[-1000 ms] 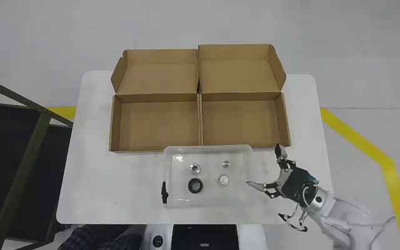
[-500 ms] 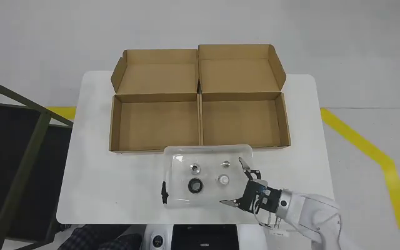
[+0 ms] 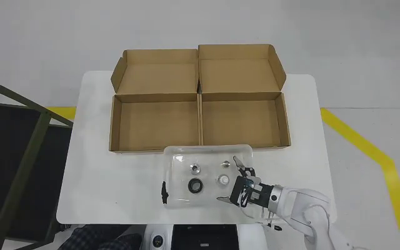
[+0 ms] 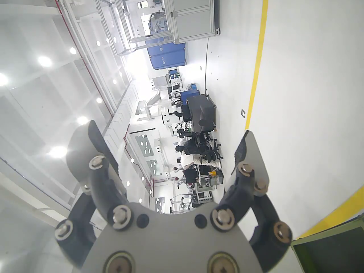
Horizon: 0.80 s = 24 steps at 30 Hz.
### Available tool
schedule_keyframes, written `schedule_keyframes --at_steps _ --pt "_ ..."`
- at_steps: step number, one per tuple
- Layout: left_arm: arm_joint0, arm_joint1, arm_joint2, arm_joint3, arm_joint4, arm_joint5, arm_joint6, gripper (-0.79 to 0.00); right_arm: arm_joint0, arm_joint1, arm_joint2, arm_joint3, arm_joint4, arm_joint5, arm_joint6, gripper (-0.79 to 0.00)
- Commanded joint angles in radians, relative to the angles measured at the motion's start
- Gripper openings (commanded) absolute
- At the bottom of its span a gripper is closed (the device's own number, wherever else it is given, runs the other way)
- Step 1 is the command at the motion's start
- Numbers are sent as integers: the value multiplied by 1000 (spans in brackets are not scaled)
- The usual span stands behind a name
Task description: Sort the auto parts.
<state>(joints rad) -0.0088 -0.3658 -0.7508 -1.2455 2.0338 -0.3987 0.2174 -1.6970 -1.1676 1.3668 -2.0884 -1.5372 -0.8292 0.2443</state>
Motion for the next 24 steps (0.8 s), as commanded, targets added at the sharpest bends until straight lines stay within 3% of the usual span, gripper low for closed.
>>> schedule_keyframes --at_steps 1,7,9,14,19,24 --pt "0 0 0 0 0 0 0 0 8 1 -4 8 3 6 14 -37" --pt "0 0 0 0 0 0 0 0 29 6 -22 31 1 7 53 -172" --pt "0 0 0 0 0 0 0 0 34 8 -28 36 0 5 63 -145" --pt "0 0 0 0 0 0 0 0 44 12 -42 45 -3 4 78 -222" --pt "0 0 0 0 0 0 0 0 52 16 -54 52 -3 7 82 -397" --pt "0 0 0 0 0 0 0 0 59 19 -64 56 -3 9 82 -434"
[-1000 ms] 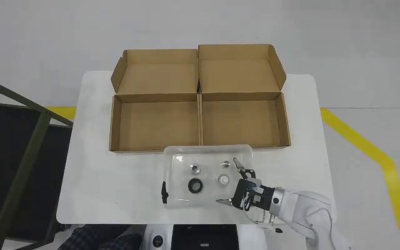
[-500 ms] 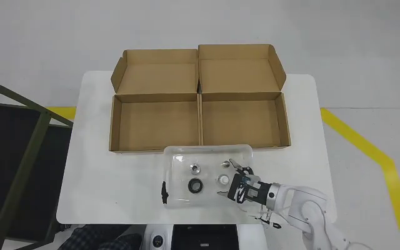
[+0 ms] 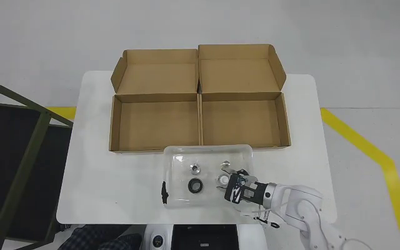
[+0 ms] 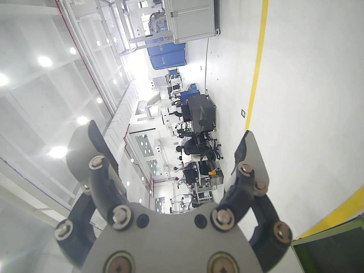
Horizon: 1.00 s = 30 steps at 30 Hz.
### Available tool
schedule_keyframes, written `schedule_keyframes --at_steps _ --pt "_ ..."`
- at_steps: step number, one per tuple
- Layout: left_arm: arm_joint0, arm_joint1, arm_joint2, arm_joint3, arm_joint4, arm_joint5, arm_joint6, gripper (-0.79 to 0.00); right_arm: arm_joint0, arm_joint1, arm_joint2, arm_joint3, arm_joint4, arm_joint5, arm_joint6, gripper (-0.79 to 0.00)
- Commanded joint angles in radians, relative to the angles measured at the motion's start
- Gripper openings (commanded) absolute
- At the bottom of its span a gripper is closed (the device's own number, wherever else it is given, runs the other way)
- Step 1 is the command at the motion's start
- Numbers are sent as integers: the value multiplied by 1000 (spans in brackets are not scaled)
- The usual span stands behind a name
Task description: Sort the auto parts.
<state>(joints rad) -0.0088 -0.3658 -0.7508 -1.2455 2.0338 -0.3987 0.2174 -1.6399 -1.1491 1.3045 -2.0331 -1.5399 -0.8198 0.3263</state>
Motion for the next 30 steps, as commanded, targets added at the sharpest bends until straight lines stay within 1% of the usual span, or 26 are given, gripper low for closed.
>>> schedule_keyframes --at_steps 1,2,4,6,9,20,30 --pt "0 0 0 0 0 0 0 0 3 2 -3 2 0 0 0 -434" --pt "0 0 0 0 0 0 0 0 4 3 -5 3 1 0 -1 -437" --pt "0 0 0 0 0 0 0 0 6 4 -8 6 6 -3 -6 -477" --pt "0 0 0 0 0 0 0 0 10 6 -10 10 10 -6 -9 -579" --pt "0 0 0 0 0 0 0 0 13 9 -13 10 15 -9 -17 -785" --pt "0 0 0 0 0 0 0 0 -9 23 5 -60 21 -30 -53 -785" --pt "0 0 0 0 0 0 0 0 -24 33 31 -117 80 -26 -123 -785"
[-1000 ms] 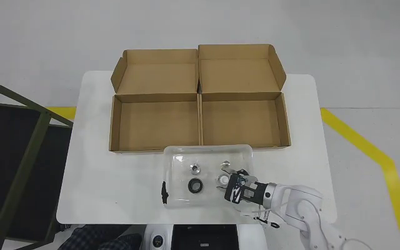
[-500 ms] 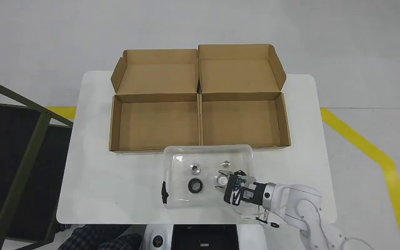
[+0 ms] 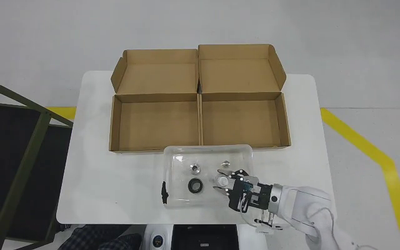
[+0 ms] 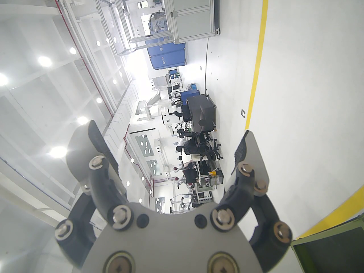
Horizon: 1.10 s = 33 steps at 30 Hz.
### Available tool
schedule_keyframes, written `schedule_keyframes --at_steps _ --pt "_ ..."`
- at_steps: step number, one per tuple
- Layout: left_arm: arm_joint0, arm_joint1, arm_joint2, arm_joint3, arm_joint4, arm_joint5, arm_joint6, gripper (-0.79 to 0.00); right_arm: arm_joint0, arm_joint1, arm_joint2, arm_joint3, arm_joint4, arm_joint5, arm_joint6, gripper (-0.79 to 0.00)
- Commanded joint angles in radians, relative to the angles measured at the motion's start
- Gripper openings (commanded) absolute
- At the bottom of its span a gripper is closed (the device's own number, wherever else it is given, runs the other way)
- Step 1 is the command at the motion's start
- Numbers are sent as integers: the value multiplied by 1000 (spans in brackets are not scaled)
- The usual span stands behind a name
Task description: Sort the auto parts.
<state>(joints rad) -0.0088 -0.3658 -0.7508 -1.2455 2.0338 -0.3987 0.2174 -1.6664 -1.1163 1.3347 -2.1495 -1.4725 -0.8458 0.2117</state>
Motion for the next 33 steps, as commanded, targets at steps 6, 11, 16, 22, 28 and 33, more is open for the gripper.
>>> schedule_keyframes --at_steps 6,11,16,22,28,33 --pt "0 0 0 0 0 0 0 0 32 -5 -17 47 147 59 -82 -785" --pt "0 0 0 0 0 0 0 0 87 -13 -54 100 294 92 -107 -785" --pt "0 0 0 0 0 0 0 0 132 -19 -72 102 433 122 -129 -785" --pt "0 0 0 0 0 0 0 0 148 -21 -57 64 542 156 -146 -785" --pt "0 0 0 0 0 0 0 0 145 -22 -32 39 611 202 -186 -785" --pt "0 0 0 0 0 0 0 0 147 -25 -18 29 662 235 -221 -785"
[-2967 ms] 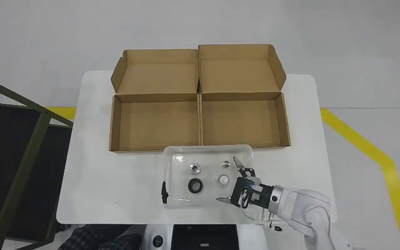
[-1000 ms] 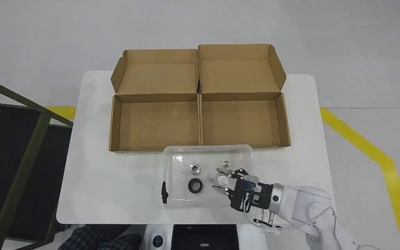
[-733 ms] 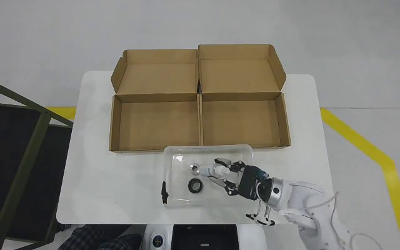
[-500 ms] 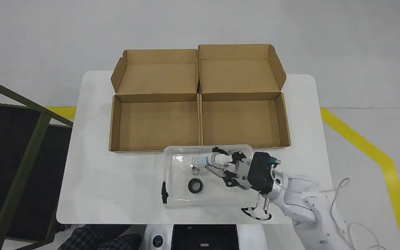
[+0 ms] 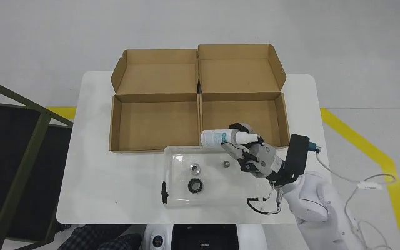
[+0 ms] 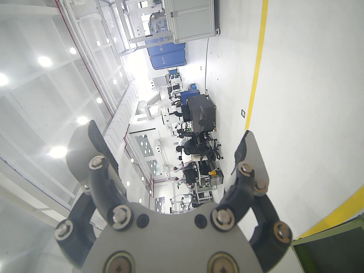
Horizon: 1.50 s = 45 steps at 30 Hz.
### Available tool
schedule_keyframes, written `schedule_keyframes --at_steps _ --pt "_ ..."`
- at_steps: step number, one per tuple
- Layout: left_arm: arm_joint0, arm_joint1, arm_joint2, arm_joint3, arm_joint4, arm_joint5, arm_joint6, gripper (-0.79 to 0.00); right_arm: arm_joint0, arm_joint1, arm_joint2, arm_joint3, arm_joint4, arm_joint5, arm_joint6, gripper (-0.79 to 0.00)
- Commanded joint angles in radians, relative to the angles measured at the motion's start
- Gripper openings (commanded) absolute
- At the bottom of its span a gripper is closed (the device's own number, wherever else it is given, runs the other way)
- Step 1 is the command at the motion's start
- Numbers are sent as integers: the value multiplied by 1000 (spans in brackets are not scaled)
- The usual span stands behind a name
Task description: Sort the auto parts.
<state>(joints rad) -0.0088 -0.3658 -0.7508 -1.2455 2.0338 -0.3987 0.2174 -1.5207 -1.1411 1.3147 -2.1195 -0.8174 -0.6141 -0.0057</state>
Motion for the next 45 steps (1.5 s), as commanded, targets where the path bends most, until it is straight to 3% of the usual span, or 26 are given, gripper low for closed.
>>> schedule_keyframes --at_steps 1,19,29,45 --pt "0 0 0 0 0 0 0 0 4 -1 6 -5 14 9 -8 -785" --pt "0 0 0 0 0 0 0 0 -7 -10 62 -39 61 45 -151 -785" --pt "0 0 0 0 0 0 0 0 -3 -14 52 -32 40 43 -141 -785" --pt "0 0 0 0 0 0 0 0 24 -20 -2 14 -135 107 -80 -785"
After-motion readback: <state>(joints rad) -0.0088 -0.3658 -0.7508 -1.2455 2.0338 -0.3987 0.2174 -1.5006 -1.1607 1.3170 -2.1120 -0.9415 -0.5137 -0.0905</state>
